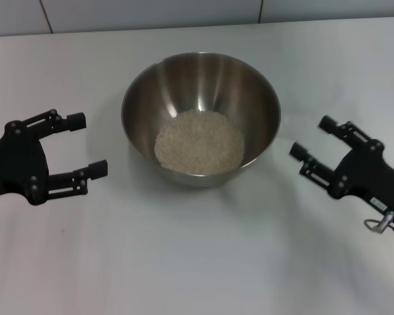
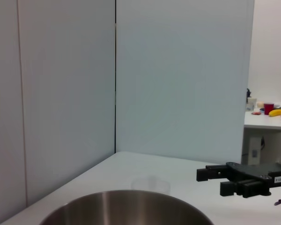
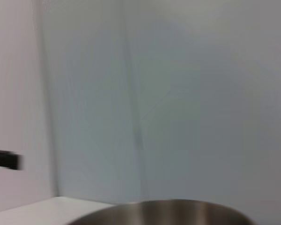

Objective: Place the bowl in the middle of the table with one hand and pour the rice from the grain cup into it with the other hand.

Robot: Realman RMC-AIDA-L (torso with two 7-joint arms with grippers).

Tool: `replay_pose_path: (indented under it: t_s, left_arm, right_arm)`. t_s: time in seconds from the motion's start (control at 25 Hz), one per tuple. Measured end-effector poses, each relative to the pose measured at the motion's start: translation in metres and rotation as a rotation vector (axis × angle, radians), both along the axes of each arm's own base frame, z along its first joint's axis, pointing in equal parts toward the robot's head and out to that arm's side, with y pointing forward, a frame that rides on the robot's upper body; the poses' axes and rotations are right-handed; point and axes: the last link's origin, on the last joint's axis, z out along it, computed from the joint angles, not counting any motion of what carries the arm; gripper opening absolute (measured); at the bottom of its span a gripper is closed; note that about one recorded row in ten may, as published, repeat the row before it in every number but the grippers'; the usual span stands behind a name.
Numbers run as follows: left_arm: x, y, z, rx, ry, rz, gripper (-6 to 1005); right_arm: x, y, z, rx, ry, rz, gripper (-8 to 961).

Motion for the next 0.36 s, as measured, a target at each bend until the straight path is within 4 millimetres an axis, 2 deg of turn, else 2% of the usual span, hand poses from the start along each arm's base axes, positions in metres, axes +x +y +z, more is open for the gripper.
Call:
replay_pose_path:
  t_s: [0.36]
  left_arm:
    - [-0.009,-0.012,-0.011,-0.023,-0.04,0.016,859]
  right_arm:
    - [-0.009,-0.001,-0.001,-0.051,-0.017,0.089,743]
